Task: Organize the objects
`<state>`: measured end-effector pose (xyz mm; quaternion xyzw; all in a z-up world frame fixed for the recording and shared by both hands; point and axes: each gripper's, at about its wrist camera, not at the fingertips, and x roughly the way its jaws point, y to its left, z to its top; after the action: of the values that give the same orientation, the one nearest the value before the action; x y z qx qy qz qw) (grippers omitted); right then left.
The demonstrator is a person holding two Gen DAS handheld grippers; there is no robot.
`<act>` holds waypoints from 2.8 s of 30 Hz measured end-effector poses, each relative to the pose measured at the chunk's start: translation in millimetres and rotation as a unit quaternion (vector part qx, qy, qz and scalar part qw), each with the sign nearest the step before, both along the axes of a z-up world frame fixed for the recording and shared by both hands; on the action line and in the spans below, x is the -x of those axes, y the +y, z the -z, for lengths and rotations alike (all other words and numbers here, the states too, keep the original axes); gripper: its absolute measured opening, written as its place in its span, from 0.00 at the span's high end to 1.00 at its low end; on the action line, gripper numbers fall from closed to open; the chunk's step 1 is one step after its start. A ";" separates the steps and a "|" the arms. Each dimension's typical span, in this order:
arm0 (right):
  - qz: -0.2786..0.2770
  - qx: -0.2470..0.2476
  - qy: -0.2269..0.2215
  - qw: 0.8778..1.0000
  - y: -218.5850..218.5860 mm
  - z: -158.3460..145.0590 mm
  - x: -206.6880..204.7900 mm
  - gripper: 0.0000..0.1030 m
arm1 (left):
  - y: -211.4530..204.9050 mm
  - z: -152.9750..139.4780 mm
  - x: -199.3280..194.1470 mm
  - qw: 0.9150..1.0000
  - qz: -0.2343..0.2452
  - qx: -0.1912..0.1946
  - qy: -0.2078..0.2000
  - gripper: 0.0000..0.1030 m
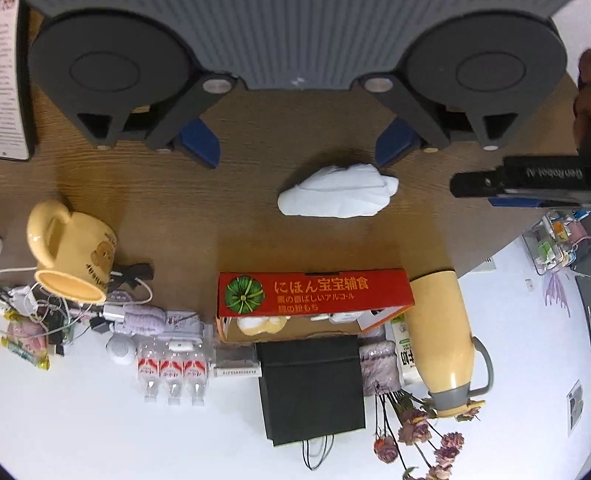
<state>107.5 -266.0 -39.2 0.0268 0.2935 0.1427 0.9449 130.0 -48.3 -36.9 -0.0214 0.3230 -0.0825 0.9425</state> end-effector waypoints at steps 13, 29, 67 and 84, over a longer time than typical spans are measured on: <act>-0.001 -0.008 0.028 1.000 14.4 19.8 -69.3 0.28 | -18.3 26.3 -45.7 0.999 0.019 0.013 0.025 0.48; 0.002 0.008 0.026 1.000 29.5 26.7 -80.5 0.77 | -17.5 21.7 -48.4 0.999 0.045 0.015 0.015 0.98; -0.011 0.017 0.028 0.999 26.2 20.1 -3.2 0.88 | -19.5 19.5 5.7 0.998 0.060 0.019 0.014 0.98; 0.001 -0.033 -0.045 0.998 18.6 -44.8 -69.1 0.90 | -5.6 -46.3 -83.9 0.994 0.061 0.055 -0.071 0.98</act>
<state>176.6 -247.5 5.6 0.0518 0.2461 0.1519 0.9559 213.9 -53.9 9.4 -0.0476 0.2510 -0.1584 0.9537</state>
